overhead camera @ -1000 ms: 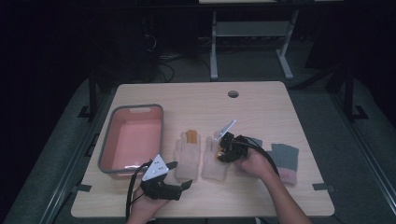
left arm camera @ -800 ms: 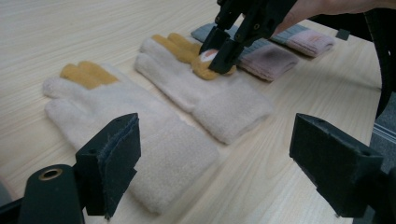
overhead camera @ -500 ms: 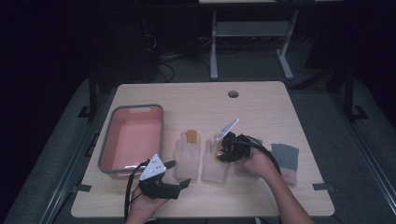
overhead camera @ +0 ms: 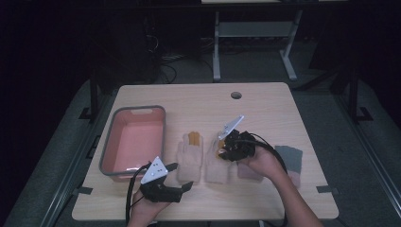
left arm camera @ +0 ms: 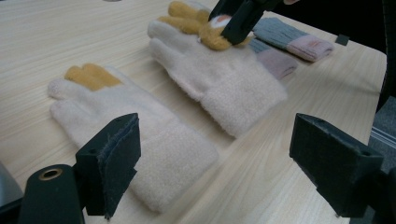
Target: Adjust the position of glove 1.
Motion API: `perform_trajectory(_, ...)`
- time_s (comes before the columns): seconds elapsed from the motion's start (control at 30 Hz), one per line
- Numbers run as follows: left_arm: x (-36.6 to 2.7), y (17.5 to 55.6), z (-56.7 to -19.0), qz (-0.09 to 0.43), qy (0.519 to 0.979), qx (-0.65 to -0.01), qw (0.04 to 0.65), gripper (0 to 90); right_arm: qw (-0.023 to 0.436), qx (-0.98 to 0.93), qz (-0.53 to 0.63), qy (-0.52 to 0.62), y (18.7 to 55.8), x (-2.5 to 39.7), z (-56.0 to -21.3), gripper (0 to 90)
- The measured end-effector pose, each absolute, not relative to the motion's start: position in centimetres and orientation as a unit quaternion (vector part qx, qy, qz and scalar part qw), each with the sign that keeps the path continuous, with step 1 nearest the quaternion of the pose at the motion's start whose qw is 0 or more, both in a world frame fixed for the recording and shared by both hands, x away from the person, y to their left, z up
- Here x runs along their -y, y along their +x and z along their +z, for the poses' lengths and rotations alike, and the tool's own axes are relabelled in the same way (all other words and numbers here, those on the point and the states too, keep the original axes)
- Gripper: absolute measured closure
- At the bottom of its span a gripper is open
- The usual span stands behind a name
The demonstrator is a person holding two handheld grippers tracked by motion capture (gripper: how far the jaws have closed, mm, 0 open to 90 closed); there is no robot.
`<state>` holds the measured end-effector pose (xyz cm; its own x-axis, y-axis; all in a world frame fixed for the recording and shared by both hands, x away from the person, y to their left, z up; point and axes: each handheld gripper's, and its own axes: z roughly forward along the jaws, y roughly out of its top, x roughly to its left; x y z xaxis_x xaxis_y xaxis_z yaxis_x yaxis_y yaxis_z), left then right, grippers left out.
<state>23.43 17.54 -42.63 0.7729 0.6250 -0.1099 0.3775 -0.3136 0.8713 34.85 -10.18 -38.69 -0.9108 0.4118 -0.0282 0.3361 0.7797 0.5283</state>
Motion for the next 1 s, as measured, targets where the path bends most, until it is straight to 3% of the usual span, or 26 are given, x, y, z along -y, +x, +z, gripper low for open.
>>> perform_trajectory(0.47, -17.7, 23.3, -42.5, 0.134, 0.798, -0.310, 0.498, 16.6, 0.081, -0.939, 0.290, 0.164, 35.2, 7.4, -35.8, 69.7)
perform_trajectory(1.0, -17.9, 23.4, -42.4, 0.134, 0.799, -0.312, 0.497, 16.6, 0.042, -0.946, 0.294, 0.129, 37.4, 1.8, -36.9, 69.5)
